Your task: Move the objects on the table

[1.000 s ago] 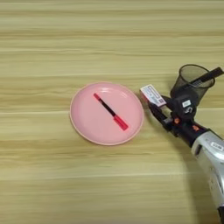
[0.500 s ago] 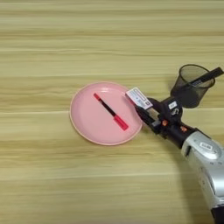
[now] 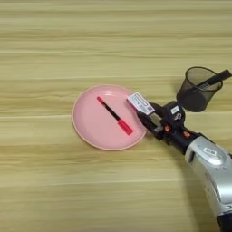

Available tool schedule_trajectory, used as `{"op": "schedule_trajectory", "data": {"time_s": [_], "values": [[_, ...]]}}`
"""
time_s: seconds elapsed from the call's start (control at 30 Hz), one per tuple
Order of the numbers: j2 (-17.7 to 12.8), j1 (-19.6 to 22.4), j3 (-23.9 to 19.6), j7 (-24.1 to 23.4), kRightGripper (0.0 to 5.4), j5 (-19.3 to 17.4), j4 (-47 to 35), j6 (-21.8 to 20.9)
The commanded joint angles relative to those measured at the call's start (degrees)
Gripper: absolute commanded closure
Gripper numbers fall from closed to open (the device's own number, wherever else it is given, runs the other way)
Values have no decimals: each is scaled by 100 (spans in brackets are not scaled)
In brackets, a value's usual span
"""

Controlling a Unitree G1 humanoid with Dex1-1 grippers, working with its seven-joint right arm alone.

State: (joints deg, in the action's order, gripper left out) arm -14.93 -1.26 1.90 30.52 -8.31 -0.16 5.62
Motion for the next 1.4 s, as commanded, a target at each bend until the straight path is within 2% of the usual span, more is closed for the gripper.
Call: {"op": "schedule_trajectory", "data": {"time_s": [0.03,0.43,0.7,0.93,1.07,1.27,1.4], "values": [[-76,272,-59,-75,239,18,-194,-116],[-69,290,-97,-94,112,-9,-207,-132],[-70,383,-457,-176,4,-243,-545,-237],[-107,360,-630,-211,4,-392,-910,-206],[-157,157,-713,-212,4,-406,-1050,-146],[-291,-248,-1096,-237,4,-584,-1255,41],[-353,-388,-1307,-331,4,-523,-1128,79]]}}
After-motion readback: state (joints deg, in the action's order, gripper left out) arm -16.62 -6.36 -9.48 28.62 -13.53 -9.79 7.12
